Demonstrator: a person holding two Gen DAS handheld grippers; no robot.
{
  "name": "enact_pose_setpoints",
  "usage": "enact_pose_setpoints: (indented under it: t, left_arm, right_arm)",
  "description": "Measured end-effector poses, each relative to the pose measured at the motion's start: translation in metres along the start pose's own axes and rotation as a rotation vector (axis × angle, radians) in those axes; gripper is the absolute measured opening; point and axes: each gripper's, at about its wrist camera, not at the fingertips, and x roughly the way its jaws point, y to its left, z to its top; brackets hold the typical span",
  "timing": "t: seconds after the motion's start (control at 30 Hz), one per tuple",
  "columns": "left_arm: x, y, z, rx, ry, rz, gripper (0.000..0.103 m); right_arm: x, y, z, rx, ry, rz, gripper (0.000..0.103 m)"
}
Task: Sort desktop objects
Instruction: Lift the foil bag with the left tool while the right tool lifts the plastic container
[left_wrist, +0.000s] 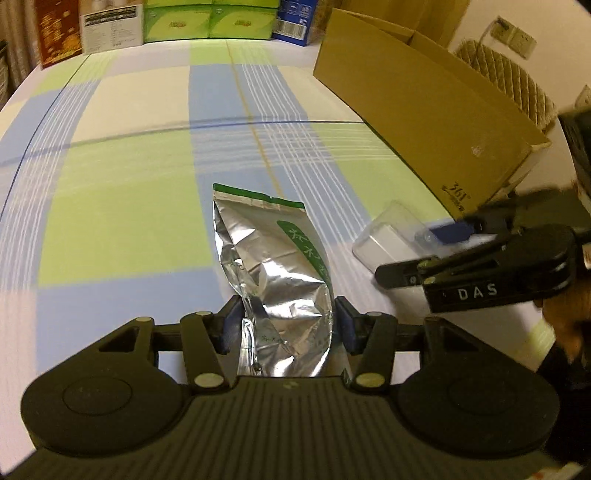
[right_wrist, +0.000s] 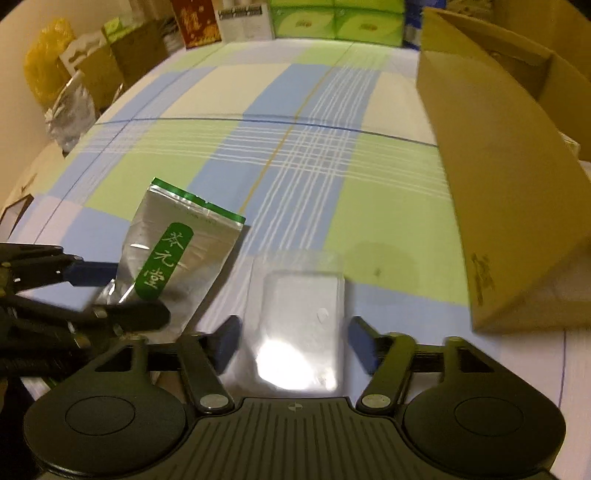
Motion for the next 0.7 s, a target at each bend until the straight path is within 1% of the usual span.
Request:
enact_pose_setpoints:
  t: [0.1, 0.17, 0.23, 0.33, 0.4, 0.5, 0.7]
  left_arm:
    - [-0.008, -0.001, -0.009, -0.067, -0.040, -0.019, 0.052]
    - [-0.014, -0.001, -0.011, -0.090, -0.066, -0.007, 0.057]
    - [-0.017, -0.001, -0.013, -0.105, -0.077, 0.012, 0.059]
    - [-0.018, -0.001, -0.015, -0.115, -0.073, 0.017, 0.061]
    - [-0.015, -0.002, -0.015, -0.111, -0.068, 0.021, 0.066]
    - [-0.009, -0.003, -0.014, -0.109, -0.043, 0.031, 0.067]
    - [0.002, -0.003, -0.012, -0.090, -0.012, 0.024, 0.068]
  right_arm:
    - [-0.011, -0.003, -0.015, -0.006, -0.061, -0.024, 0.074]
    - [-0.013, -0.006, -0.019, 0.007, -0.079, -0.030, 0.074]
    - [-0.013, -0.010, -0.020, 0.022, -0.093, -0.029, 0.074]
    - [-0.013, -0.013, -0.022, 0.036, -0.103, -0.032, 0.074]
    - [-0.012, -0.013, -0.022, 0.039, -0.111, -0.031, 0.074]
    - [-0.012, -0.012, -0.024, 0.022, -0.124, -0.026, 0.074]
    - [-0.008, -0.005, -0.027, -0.043, -0.153, -0.025, 0.074]
